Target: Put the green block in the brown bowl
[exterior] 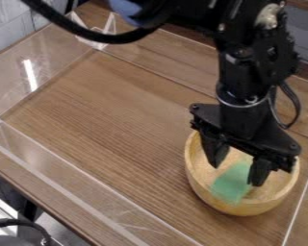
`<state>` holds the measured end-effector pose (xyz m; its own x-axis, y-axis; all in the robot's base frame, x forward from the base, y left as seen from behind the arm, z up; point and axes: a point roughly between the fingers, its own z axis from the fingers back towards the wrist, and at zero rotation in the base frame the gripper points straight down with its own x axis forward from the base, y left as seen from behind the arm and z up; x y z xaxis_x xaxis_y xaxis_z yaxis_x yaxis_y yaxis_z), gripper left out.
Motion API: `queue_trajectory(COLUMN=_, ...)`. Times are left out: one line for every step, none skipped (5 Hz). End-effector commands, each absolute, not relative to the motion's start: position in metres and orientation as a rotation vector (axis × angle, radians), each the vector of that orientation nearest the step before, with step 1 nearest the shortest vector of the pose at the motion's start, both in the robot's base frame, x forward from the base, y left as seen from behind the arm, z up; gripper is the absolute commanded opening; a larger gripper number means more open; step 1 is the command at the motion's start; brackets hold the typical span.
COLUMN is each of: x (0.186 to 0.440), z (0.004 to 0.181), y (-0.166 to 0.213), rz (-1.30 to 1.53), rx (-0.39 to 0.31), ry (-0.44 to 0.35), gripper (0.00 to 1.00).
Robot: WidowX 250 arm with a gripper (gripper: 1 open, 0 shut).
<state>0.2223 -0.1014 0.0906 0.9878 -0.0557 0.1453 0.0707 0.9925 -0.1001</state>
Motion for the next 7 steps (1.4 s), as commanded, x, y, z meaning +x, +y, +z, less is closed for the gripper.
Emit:
queue_trajectory(x=0.232, z=0.099, y=-0.093, rz=-0.045, rx=-0.115, ry=-0.175, gripper=1.0)
queue_trajectory(x=0.238, z=0.102, y=-0.082, rz=-0.028, rx=-0.116, ry=-0.177, gripper=1.0)
queue_trajectory(x=0.244, z=0.106, y=-0.07, rz=-0.015, rx=-0.117, ry=-0.182, gripper=1.0)
queue_trajectory(x=0.252, z=0.115, y=-0.058, rz=0.0, rx=-0.118, ry=-0.195, gripper=1.0)
queue_trajectory(x=0.264, z=0.144, y=-0.027, rz=0.02, rx=-0.11, ry=-0.217, gripper=1.0)
queue_trajectory(x=0.274, z=0.164, y=-0.002, rz=0.03, rx=-0.095, ry=-0.234, gripper=1.0)
queue_trajectory(x=0.271, z=0.158, y=-0.002, rz=0.012, rx=-0.084, ry=-0.228, gripper=1.0)
